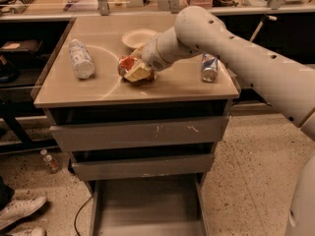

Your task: Pick coke can from bottom drawer and place on counter

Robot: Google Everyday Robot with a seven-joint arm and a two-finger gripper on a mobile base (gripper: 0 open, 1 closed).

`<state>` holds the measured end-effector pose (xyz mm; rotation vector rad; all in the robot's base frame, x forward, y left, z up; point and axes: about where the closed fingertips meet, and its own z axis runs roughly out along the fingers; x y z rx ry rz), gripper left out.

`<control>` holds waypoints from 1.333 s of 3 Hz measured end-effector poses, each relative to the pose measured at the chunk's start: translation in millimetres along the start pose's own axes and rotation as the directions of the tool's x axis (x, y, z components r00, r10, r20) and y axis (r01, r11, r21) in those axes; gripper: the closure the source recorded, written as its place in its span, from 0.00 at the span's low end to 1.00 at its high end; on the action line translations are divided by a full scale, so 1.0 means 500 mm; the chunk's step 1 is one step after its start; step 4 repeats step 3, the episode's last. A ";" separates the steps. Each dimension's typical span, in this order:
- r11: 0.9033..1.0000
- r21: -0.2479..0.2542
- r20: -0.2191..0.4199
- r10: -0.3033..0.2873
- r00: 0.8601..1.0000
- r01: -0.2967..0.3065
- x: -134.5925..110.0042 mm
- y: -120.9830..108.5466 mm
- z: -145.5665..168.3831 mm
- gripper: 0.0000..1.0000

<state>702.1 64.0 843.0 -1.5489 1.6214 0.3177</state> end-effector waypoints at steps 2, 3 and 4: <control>1.000 0.000 0.000 0.000 1.000 0.000 0.000 0.000 0.000 0.00; 1.000 0.000 0.000 0.000 1.000 0.000 0.000 0.000 0.000 0.00; 1.000 0.000 0.000 0.000 1.000 0.000 0.000 0.000 0.000 0.00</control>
Offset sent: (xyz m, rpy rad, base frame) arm 0.0000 0.0000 0.0000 0.0000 0.0000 0.0000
